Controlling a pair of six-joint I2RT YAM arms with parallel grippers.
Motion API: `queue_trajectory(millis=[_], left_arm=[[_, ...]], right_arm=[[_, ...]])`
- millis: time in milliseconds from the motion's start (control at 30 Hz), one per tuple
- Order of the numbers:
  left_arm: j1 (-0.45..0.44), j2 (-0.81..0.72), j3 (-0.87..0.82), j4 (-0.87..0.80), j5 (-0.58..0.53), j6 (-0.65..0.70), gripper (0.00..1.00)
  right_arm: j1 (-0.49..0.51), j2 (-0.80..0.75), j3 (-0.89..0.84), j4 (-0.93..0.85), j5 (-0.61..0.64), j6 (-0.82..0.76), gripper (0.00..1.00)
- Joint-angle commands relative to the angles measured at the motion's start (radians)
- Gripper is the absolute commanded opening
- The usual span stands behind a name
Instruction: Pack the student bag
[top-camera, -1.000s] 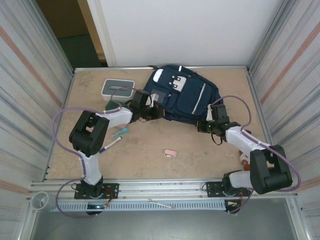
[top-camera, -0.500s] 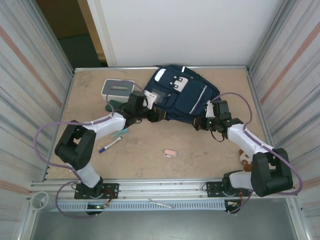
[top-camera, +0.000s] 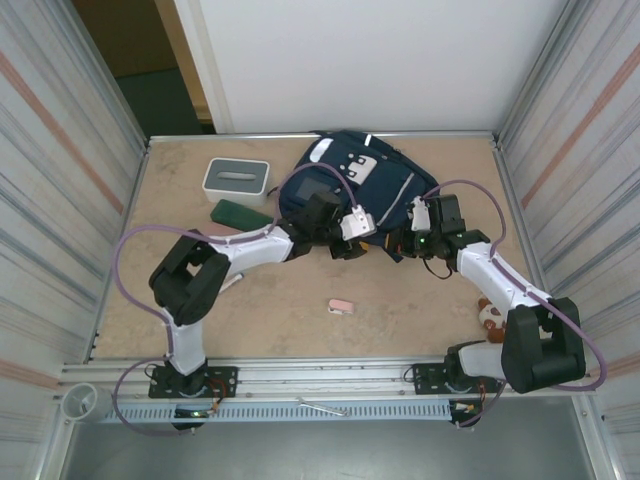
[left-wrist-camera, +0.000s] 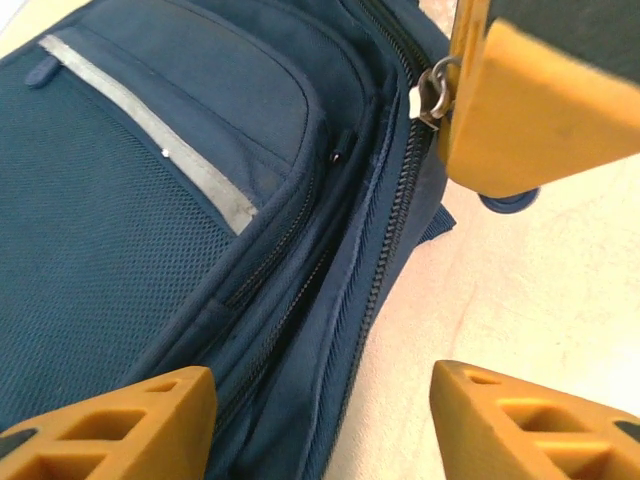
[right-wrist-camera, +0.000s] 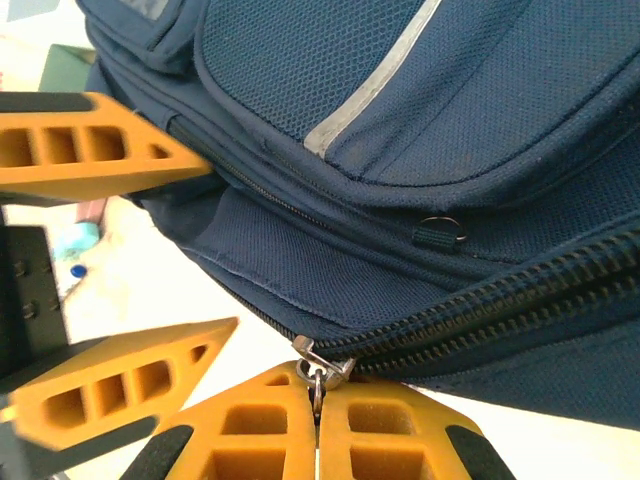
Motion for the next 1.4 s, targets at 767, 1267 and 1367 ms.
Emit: queue_trajectory(millis=[767,1267,1367], left_arm=[[0.223,-0.043,-0.051,0.152,0.334,0.158,0.21],[0.055,-0.039,0.008,0.003,0.353,0.211,0.51],[0.053,-0.024,0.031,-0.021,0.365,0.211,0.35]], right_arm=[[-0.079,-0.071,0.041,-0.095,0.044,-0.035,0.00],[0.039,-0.126,0.062,-0.026,-0.020,0.030,0.00],[0.054,-0.142,0.059,-0.039,-0.009,0.035,0.00]])
